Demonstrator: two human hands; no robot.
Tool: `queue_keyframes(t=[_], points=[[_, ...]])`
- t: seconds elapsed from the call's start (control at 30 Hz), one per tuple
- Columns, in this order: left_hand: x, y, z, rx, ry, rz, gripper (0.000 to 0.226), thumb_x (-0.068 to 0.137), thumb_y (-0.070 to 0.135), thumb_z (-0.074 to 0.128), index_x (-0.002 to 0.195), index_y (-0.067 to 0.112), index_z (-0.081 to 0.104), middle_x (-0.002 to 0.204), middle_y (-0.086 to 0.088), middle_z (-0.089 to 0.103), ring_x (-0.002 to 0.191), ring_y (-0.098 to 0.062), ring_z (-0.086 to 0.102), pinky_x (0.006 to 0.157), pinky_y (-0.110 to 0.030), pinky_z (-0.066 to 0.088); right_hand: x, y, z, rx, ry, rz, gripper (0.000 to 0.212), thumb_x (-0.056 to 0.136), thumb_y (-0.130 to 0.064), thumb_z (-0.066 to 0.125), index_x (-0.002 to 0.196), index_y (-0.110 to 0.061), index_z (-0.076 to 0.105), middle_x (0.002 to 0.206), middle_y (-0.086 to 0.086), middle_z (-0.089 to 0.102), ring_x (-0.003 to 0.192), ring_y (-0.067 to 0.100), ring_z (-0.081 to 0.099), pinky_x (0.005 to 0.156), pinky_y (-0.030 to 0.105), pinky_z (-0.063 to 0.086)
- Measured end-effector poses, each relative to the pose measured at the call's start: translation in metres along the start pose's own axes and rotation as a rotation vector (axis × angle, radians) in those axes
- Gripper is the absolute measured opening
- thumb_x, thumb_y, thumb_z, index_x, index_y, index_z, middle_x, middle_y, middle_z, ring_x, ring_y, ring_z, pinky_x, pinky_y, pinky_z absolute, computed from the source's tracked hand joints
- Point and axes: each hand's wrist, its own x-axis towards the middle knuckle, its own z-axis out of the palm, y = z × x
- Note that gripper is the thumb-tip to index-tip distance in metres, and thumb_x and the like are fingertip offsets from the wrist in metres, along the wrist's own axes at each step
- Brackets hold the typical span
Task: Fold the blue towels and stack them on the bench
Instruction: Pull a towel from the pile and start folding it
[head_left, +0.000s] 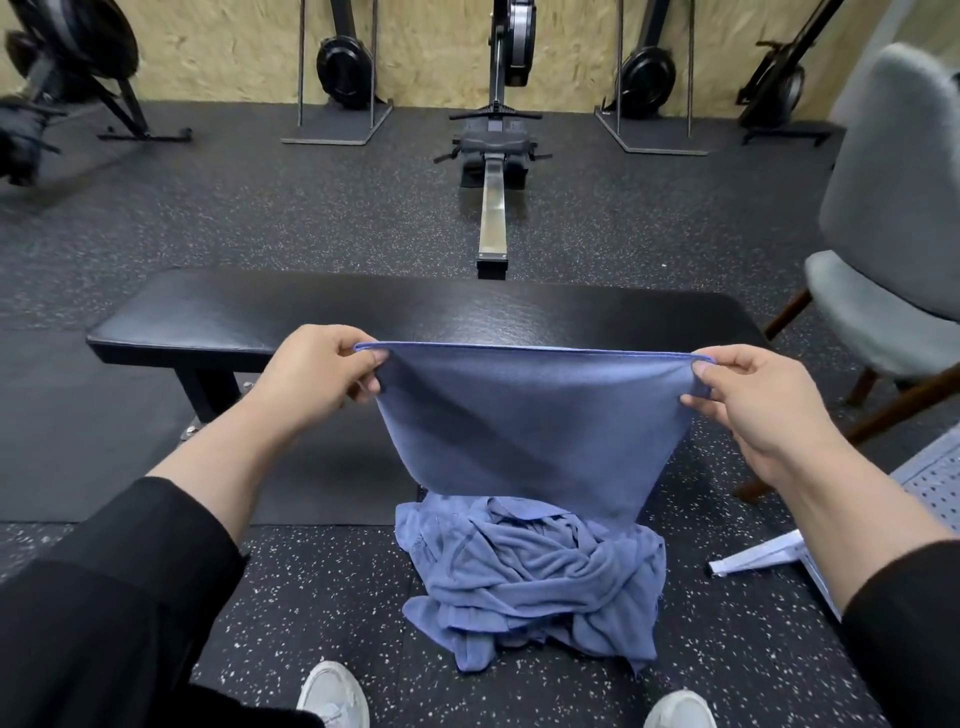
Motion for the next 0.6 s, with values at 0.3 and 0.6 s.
queue_keyframes(t=[0.3,0.6], points=[[-0.003,0.006,0.002,-0.069,0.106,0.062,0.029,0.090,0.045,0.065,0.082,0.018,0.072,0.081,-0.011,0.071,0.070,-0.013,0.055,0.074,-0.036,0.049,-0.003,-0.002,0.003,-0.085,0.049,-0.038,0.018,0.097,-0.007,0.062,0.087,-0.019,0.069,0.087,0.006,0.068,0.078,0.018,0.062,0.066,0.034,0.056],[-0.004,0.037,0.024,-0.019,0.172,0.159,0.022,0.103,0.024,0.053,0.091,0.014,0.068,0.079,0.002,0.066,0.073,-0.007,0.052,0.065,-0.016,0.040,-0.012,-0.001,0.017,-0.606,-0.035,-0.060,0.020,0.091,-0.009,0.056,0.080,-0.021,0.070,0.081,0.003,0.069,0.074,0.024,0.060,0.063,0.031,0.045]])
